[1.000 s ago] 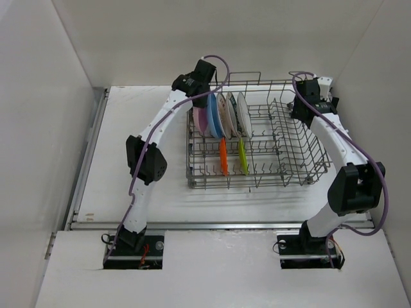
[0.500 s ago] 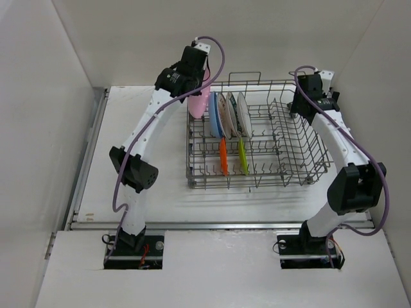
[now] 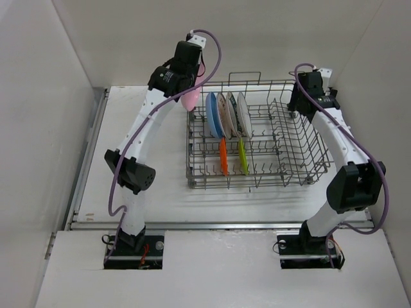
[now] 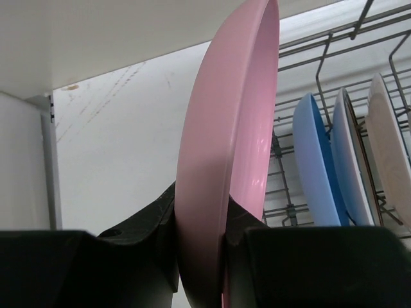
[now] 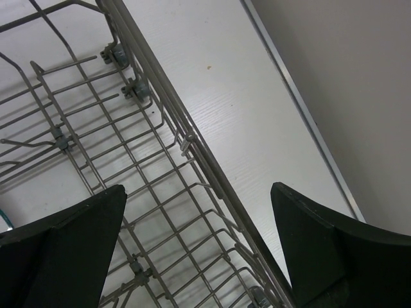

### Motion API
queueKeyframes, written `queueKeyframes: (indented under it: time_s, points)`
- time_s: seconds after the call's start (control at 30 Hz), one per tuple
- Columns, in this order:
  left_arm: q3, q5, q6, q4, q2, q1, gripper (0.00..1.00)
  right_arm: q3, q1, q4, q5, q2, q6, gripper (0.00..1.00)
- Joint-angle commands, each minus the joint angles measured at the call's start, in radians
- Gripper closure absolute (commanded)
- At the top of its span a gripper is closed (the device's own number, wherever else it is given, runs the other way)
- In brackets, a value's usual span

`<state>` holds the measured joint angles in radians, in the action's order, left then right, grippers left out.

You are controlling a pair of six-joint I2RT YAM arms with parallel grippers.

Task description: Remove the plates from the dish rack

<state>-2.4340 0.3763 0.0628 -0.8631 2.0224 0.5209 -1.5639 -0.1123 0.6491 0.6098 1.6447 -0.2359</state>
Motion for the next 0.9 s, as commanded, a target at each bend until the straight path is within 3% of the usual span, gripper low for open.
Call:
queueKeyframes:
  time_s: [0.0,0.33,0.43,0.5,0.6,0.63,0.73,0.8,0.87]
  points:
    - [-0.051,0.075,0.038,0.061,-0.119,-0.036,1.00,-0.064,-0.004,-0.005,-0.027,-0.005,-0.008,0.00]
    - [-0.115,-0.028,-0.046,-0.046,-0.169,-0.094,1.00,-0.149,-0.070,-0.005,-0.033,0.004,0.062,0.00]
    - [-0.115,-0.080,-0.078,-0.086,-0.188,-0.163,1.00,-0.191,-0.111,0.004,-0.070,0.004,0.084,0.00]
    - [-0.062,-0.135,-0.106,-0.096,-0.202,-0.270,1.00,-0.200,-0.141,0.004,-0.111,-0.010,0.095,0.00]
    - [0.039,-0.388,-0.187,-0.155,-0.183,-0.430,1.00,-0.223,-0.211,-0.038,-0.313,-0.033,0.139,0.05]
    - [0.062,-0.537,-0.202,-0.189,-0.166,-0.531,1.00,-0.223,-0.233,-0.051,-0.373,-0.033,0.165,0.05]
    - [0.205,-0.840,-0.154,-0.189,-0.102,-0.666,1.00,-0.277,-0.315,-0.091,-0.615,-0.023,0.179,0.09]
    - [0.294,-0.945,-0.106,-0.137,-0.093,-0.703,1.00,-0.313,-0.363,-0.111,-0.730,0.004,0.179,0.14]
    - [0.416,-1.016,-0.042,-0.082,-0.070,-0.726,1.00,-0.324,-0.382,-0.123,-0.746,0.015,0.179,0.18]
